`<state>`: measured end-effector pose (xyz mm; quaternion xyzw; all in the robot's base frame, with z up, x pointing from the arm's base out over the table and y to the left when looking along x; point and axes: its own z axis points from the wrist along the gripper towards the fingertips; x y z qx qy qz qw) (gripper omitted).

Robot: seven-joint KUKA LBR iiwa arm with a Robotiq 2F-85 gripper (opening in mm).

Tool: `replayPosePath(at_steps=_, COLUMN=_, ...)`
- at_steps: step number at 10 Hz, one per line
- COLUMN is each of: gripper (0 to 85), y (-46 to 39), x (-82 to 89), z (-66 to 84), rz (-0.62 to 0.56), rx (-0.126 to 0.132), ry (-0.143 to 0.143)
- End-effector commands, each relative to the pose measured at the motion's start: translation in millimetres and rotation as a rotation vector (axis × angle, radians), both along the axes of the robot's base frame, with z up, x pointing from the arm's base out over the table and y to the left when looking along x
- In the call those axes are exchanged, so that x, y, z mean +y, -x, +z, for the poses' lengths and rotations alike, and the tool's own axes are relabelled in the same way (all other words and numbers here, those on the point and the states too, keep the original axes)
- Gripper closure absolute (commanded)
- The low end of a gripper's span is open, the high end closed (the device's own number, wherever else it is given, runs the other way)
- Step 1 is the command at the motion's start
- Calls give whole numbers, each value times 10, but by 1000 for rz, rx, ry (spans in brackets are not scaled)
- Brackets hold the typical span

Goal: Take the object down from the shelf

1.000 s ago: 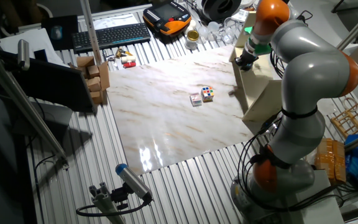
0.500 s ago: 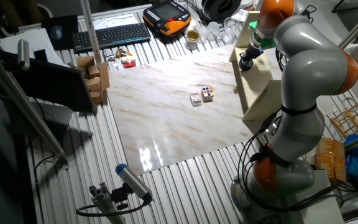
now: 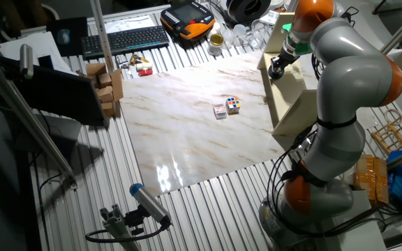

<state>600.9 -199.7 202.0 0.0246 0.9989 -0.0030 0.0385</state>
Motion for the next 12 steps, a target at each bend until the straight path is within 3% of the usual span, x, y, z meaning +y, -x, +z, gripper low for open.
replayPosePath(at_steps=1, gripper=0, y=-8, x=2, z=5, rz=-5, rx=0, ry=7)
replayPosePath(at_steps=7, gripper=0, y=-90, x=-76, z=-117, rz=-2, rx=-16, ry=27)
replayPosePath(at_steps=12, gripper=0, y=-124, x=-117, z=-216, rz=-49, rx=-7, ry=20)
